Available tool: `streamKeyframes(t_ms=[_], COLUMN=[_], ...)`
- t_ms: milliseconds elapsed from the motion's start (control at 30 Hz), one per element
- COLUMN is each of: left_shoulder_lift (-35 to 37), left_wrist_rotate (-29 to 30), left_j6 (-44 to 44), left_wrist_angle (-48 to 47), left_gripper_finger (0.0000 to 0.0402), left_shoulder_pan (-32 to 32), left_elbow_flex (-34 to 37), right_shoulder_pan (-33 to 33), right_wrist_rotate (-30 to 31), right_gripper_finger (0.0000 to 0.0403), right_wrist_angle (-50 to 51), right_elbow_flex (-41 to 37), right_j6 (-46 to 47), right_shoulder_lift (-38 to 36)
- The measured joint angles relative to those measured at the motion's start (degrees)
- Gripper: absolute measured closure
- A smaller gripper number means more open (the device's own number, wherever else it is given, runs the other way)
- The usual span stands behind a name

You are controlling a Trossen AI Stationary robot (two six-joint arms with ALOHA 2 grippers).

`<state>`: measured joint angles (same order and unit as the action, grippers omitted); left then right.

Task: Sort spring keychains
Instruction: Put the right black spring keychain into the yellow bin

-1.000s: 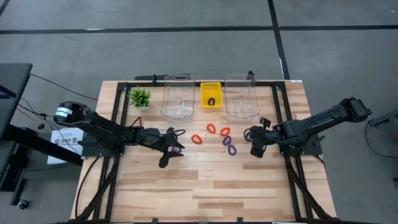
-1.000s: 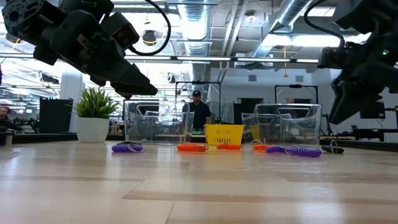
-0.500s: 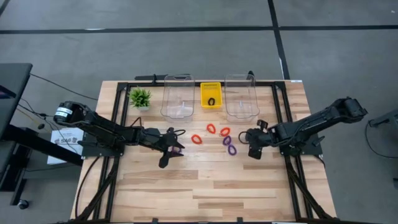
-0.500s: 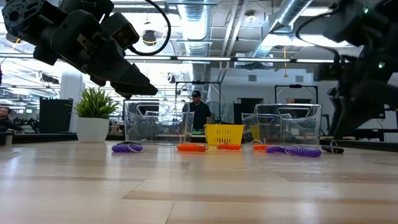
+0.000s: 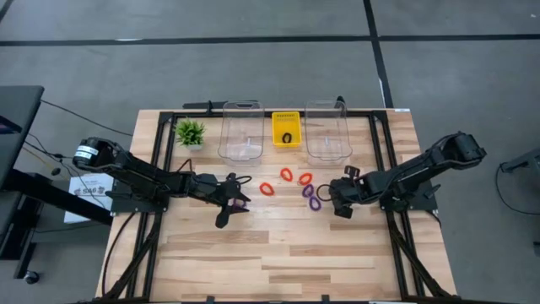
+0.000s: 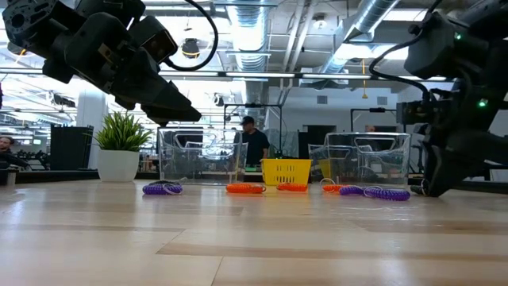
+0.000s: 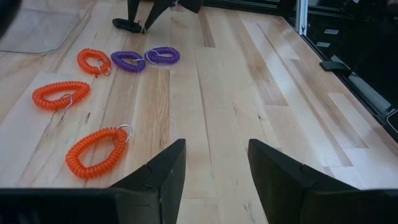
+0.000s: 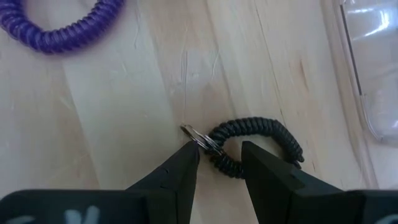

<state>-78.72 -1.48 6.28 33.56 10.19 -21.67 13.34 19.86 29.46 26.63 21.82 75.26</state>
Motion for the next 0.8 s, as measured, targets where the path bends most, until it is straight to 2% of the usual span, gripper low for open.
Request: streamKeyframes(t_ms=[533, 667, 800], left_shoulder_lift=[0.0, 0.0, 0.0], left_wrist_rotate=[0.0, 0.0, 0.0], left_j6=[0.0, 0.0, 0.0], left_wrist_angle=[0.0, 0.0, 0.0], left_gripper_finger=[0.0230, 0.0230, 0.0230], left_shoulder_pan=[0.0, 0.0, 0.0], left_elbow_flex=[0.0, 0.0, 0.0], right_shoulder_pan=[0.0, 0.0, 0.0], right_wrist_rotate=[-0.4, -0.5, -0.5], right_gripper_finger=[0.0286, 0.0311, 0.0357], right_wrist_angle=[-1.8, -1.8, -1.7], right_elbow_flex=[-0.2, -0.2, -0.2], right_j6=[0.0, 0.0, 0.1], right_shoulder_lift=[-1.8, -1.8, -1.8])
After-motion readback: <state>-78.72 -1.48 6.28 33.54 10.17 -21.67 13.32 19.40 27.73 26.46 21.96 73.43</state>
